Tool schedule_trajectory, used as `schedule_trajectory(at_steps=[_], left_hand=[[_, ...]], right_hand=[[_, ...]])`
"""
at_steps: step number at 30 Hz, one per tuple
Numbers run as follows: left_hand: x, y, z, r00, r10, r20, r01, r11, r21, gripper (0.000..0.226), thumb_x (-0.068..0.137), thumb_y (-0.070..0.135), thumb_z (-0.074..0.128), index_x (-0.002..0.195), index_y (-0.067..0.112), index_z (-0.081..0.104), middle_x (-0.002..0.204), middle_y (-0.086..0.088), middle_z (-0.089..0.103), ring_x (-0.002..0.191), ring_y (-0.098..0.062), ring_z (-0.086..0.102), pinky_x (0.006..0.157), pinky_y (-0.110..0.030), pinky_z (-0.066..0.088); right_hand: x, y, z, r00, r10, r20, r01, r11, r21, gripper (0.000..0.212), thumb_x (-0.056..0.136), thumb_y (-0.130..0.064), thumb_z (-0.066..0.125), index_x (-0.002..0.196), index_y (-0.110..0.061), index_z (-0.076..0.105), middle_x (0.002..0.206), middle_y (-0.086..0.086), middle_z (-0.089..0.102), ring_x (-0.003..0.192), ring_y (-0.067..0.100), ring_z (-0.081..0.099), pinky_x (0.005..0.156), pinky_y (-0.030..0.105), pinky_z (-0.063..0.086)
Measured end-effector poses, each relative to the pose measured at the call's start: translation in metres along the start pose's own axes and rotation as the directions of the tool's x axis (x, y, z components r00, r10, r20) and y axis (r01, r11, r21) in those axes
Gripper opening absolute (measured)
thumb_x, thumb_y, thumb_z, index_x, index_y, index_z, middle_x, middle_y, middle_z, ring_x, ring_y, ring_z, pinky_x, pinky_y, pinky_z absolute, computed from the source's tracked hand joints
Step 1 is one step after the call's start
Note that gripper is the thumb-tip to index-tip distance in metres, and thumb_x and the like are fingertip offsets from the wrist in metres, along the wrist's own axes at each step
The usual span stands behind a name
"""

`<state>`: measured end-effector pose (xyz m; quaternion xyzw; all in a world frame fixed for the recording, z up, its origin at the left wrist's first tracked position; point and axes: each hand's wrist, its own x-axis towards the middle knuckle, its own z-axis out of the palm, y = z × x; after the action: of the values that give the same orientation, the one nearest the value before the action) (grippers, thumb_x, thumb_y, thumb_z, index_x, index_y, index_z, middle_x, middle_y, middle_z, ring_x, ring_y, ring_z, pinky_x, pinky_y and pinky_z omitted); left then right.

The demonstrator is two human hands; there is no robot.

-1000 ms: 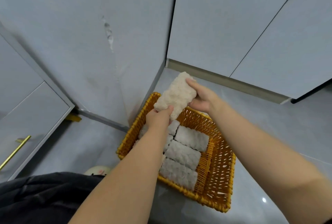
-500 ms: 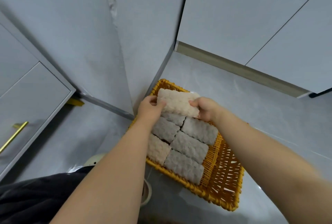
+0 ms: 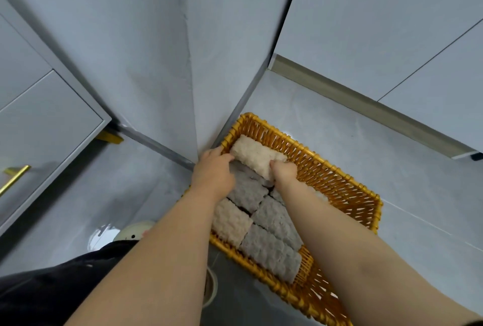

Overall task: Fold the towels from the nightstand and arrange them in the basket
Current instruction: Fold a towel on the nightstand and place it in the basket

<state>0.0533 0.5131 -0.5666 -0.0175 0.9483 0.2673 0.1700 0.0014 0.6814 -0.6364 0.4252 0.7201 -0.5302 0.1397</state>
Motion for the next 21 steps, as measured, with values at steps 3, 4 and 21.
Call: schedule_trajectory(at_steps=[3, 4, 21], left_hand=[[0.000, -0.007, 0.004, 0.999, 0.000, 0.038, -0.002, 0.999, 0.043, 0.051, 0.090, 0.013, 0.050, 0.141, 0.018, 0.044, 0.156, -0.003, 0.021, 0.139, -0.025, 0.021, 0.112, -0.041, 0.029], [0.000, -0.009, 0.005, 0.998, -0.015, 0.060, 0.011, 0.998, 0.055, 0.055, 0.090, 0.013, 0.050, 0.143, 0.018, 0.039, 0.158, -0.004, 0.014, 0.140, -0.027, 0.019, 0.113, -0.042, 0.028], [-0.002, -0.011, 0.005, 0.989, -0.045, 0.141, 0.027, 0.992, 0.124, 0.070, 0.090, 0.006, 0.044, 0.152, 0.015, 0.011, 0.159, 0.000, -0.013, 0.142, -0.025, 0.015, 0.111, -0.036, 0.032]], right_hand=[[-0.006, 0.004, 0.005, 0.920, -0.375, -0.110, 0.291, 0.845, -0.449, 0.033, 0.091, -0.021, 0.057, 0.119, -0.003, 0.053, 0.114, 0.015, 0.060, 0.109, 0.033, 0.056, 0.090, 0.039, 0.046], [-0.007, 0.008, 0.005, 0.842, -0.531, -0.102, 0.380, 0.716, -0.585, 0.028, 0.090, -0.020, 0.059, 0.112, -0.004, 0.055, 0.107, 0.013, 0.060, 0.103, 0.031, 0.056, 0.086, 0.040, 0.046], [0.022, 0.032, 0.016, 0.543, -0.447, 0.711, 0.660, -0.296, -0.691, 0.061, 0.102, -0.041, 0.021, 0.152, -0.018, -0.005, 0.160, 0.006, -0.009, 0.147, 0.024, -0.011, 0.117, 0.043, -0.010]])
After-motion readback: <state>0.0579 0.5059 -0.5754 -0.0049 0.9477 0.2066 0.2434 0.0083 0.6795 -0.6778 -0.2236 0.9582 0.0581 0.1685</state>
